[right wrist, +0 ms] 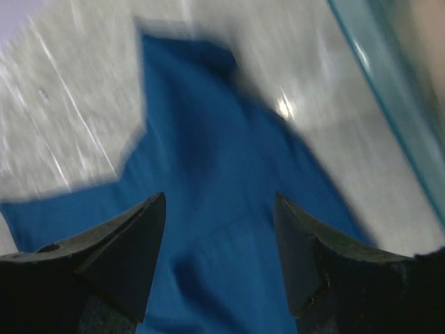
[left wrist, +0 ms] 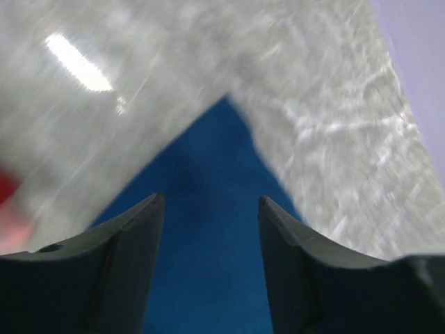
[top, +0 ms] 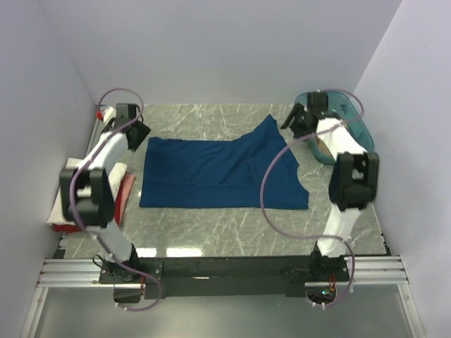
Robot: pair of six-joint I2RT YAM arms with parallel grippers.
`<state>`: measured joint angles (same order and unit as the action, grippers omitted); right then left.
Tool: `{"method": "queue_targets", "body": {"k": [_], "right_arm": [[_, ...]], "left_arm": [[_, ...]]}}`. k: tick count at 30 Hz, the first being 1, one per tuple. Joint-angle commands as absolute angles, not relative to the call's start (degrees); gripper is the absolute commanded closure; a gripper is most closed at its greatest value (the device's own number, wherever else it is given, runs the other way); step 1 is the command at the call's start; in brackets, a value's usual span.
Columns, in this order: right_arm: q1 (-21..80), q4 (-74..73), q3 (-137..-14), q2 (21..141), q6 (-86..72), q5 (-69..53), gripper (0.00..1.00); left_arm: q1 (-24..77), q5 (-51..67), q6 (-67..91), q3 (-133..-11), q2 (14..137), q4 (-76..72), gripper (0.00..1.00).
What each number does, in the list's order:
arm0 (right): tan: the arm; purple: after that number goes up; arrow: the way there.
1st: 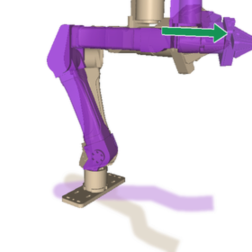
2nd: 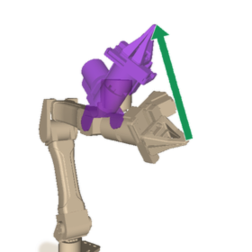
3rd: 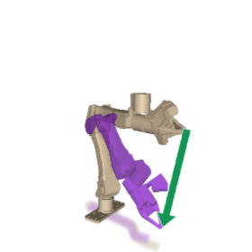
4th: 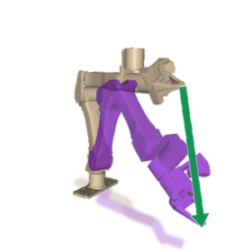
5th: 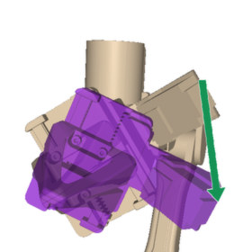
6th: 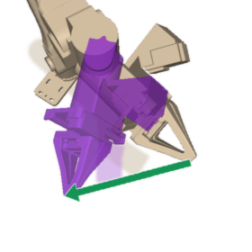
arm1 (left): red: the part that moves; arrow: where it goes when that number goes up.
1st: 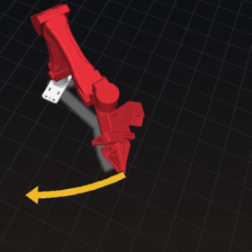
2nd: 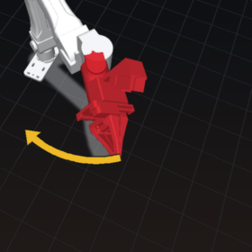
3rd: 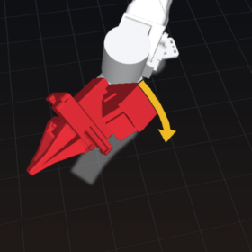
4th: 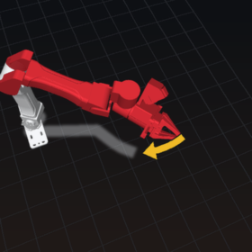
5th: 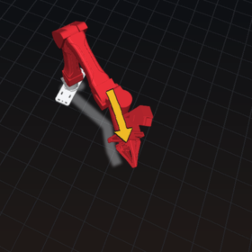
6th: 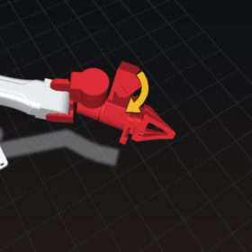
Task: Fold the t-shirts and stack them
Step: Fold the tshirt, then flatten the tshirt out
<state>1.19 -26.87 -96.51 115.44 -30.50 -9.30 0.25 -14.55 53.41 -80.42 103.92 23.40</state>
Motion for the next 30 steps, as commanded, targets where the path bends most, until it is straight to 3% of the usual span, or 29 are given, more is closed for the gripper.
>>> {"method": "queue_targets", "body": {"k": [1,8,18,23,30], "right_arm": [[0.79,-23.04,-81.6,97.44,-33.66,-6.07,0.31],[0.53,-20.57,-54.87,75.78,-39.46,-5.27,0.32],[0.26,-24.7,-30.0,49.51,-45.17,3.51,0.34],[0.35,-23.91,-25.84,47.81,-46.06,2.64,0.35],[-1.67,-19.96,-24.61,56.06,-45.88,2.02,0.35]], "left_arm": [[0.44,-14.59,60.71,-68.67,92.13,22.76,0.39],[1.67,-16.7,65.83,-45.65,75.16,23.29,0.42],[3.34,-19.6,68.73,-31.73,57.4,27.68,0.44],[4.31,-18.81,69.61,-29.1,56.16,27.86,0.44],[4.48,-18.37,70.92,-27.78,57.13,27.43,0.44]]}}
